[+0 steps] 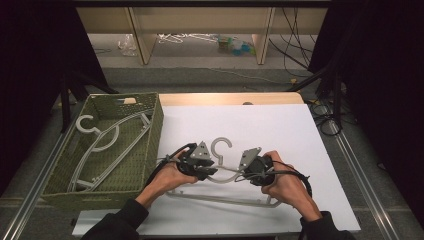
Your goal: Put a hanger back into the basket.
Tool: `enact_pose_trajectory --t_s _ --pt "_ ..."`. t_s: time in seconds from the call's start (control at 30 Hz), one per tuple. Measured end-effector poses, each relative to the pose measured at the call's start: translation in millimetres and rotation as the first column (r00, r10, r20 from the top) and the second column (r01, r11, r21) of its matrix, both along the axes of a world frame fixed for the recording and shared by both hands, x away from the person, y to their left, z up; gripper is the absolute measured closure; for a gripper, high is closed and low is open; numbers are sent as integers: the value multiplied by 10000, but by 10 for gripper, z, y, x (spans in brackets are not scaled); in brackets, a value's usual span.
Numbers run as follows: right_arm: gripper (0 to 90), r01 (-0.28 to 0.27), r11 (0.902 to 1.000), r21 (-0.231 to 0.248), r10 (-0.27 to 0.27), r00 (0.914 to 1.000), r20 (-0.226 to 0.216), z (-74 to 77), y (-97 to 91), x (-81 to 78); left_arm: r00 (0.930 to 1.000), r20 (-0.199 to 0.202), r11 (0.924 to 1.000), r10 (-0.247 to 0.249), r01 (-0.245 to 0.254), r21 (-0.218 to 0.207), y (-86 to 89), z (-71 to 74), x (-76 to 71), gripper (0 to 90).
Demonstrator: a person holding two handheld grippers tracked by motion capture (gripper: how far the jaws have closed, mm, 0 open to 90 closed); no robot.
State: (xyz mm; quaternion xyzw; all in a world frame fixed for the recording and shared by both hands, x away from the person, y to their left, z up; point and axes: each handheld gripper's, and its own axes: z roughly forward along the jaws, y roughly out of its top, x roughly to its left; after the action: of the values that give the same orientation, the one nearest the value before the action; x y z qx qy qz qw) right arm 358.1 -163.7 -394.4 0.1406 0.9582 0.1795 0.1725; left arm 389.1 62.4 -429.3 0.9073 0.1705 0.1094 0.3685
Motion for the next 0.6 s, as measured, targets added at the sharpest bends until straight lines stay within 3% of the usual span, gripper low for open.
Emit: enact_pose_trajectory --t_s 0.07,0.17,0.3,0.33,0.4,0.5,0.53,0.57,0.6 --pt "808 -141 9999 48 141 9999 32 7 -20 4 9996 223 9997 -161 157 195 -6 50 -41 719" --pt "786 -211 9997 154 209 9996 170 17 -41 17 9993 104 9991 -373 371 200 -10 107 -97 755" --pt "741 -18 9991 425 3 9994 333 38 -67 28 9950 -15 9935 -998 998 542 26 164 -147 799" --pt "724 44 9986 536 -63 9994 353 46 -74 33 9969 -107 9969 -775 776 131 12 153 -181 811" --pt "705 186 9972 718 -208 9994 290 64 -84 36 9952 -130 9944 -967 972 406 34 182 -191 820" --pt "624 447 9926 1127 -481 9984 282 91 -100 38 9984 -213 9982 -531 536 251 70 194 -200 820" --pt "583 588 9886 1388 -652 9970 419 103 -108 42 9985 -241 9980 -501 510 369 99 209 -184 820" --pt "545 809 9837 1604 -891 9950 448 115 -113 40 9995 -298 9999 -132 131 -47 104 199 -185 820" --pt "518 1046 9772 1849 -1132 9929 363 132 -122 37 9995 -275 9997 -182 185 128 132 216 -166 820"
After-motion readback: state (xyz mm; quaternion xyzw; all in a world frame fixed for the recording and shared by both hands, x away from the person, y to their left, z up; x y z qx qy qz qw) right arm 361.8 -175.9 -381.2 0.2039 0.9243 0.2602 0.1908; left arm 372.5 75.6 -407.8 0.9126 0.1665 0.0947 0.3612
